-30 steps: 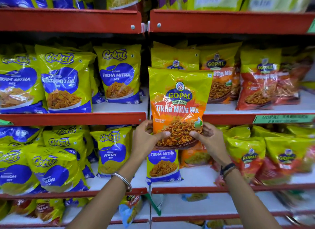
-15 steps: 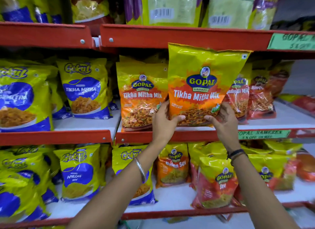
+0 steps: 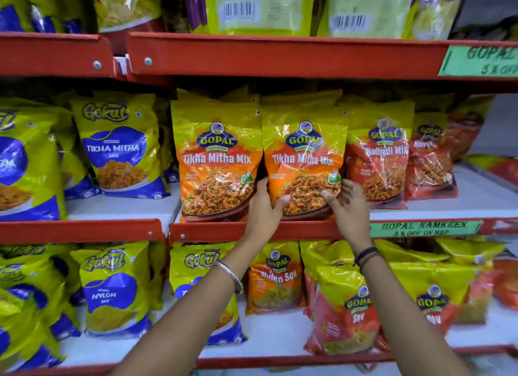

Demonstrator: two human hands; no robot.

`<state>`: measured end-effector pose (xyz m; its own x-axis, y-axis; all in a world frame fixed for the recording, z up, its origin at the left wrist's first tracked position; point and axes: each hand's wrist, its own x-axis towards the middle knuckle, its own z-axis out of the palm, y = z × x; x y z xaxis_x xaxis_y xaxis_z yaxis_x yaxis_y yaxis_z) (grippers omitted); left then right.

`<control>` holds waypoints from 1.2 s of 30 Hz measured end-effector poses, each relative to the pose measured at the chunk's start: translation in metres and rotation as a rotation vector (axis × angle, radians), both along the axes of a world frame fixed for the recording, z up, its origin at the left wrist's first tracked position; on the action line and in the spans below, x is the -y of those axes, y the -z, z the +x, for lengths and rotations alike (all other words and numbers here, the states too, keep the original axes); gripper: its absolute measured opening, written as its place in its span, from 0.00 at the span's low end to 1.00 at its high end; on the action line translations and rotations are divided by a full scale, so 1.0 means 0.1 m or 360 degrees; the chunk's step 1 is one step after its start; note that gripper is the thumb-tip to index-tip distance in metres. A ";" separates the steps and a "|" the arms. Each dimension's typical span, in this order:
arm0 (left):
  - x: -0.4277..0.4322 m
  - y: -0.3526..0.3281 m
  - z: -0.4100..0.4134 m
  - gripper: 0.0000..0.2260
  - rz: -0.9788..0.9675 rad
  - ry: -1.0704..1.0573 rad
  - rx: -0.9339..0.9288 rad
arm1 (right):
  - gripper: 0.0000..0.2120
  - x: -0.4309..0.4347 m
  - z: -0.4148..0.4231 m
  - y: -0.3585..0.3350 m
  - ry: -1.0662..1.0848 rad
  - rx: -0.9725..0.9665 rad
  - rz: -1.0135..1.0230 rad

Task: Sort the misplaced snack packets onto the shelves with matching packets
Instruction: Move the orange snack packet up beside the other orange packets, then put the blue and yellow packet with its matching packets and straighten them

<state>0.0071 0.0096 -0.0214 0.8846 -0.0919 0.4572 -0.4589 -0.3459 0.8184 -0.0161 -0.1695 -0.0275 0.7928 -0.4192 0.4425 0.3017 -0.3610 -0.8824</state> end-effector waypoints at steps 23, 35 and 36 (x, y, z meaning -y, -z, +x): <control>-1.94 2.18 -0.54 0.15 -0.0108 -0.0385 -0.0727 | 0.43 -1.83 -0.17 2.48 -0.0859 -0.1038 0.0079; -2.25 2.42 -0.65 0.17 -0.0168 -0.0206 -0.0896 | 0.24 -2.03 -0.49 2.50 -0.0618 -0.0878 0.0150; -2.27 2.39 -0.71 0.17 -0.0218 -0.0211 -0.0893 | 0.23 -2.07 -0.56 2.46 -0.0585 -0.0841 0.0141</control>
<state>-0.0638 0.2367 -0.2604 0.9945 0.0631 -0.0839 0.0970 -0.2445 0.9648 -0.0721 0.0371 -0.2733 0.9929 -0.0958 -0.0700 -0.0910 -0.2358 -0.9675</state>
